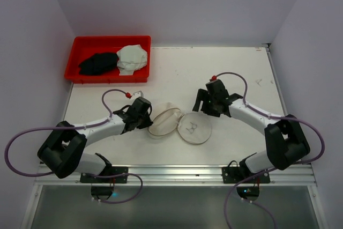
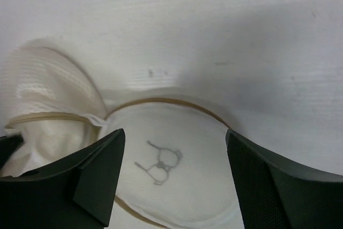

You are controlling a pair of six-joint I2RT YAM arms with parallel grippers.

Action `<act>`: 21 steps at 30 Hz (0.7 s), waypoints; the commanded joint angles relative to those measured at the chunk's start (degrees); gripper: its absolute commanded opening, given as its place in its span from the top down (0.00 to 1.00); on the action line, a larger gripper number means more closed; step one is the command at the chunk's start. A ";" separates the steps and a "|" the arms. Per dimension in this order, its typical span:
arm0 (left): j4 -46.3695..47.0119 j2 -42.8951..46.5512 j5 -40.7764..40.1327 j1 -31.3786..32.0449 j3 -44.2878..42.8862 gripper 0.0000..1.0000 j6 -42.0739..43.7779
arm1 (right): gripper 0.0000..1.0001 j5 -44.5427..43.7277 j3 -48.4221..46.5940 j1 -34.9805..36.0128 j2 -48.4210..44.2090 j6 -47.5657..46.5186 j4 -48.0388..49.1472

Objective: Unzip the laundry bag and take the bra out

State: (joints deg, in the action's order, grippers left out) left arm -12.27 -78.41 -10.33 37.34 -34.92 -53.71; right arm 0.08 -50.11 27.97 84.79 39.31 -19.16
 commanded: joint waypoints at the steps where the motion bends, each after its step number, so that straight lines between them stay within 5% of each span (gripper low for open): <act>1: 2.08 0.89 -4.34 0.36 0.02 0.84 -3.15 | 0.24 -5.00 5.71 -0.63 -3.83 3.84 -4.57; 10: -1.09 3.09 -7.95 0.10 0.99 0.86 -3.06 | 0.33 -1.05 11.70 -0.72 -2.88 7.54 -1.42; 14: -1.35 3.79 -8.22 0.10 1.08 0.87 -2.45 | 0.56 2.21 12.14 -0.63 -0.69 7.71 0.96; 18: -0.83 3.79 -7.69 0.10 0.64 0.90 -1.22 | 0.92 0.63 11.27 -0.63 -3.04 7.01 -1.92; 21: 0.32 2.31 -5.23 0.19 -1.81 0.93 3.08 | 1.00 -2.88 7.76 -0.72 -7.17 3.59 -7.11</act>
State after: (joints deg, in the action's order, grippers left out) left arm -12.93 -75.75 -15.20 37.32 -34.24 -54.17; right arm 0.71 -39.29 27.35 82.02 45.21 -20.73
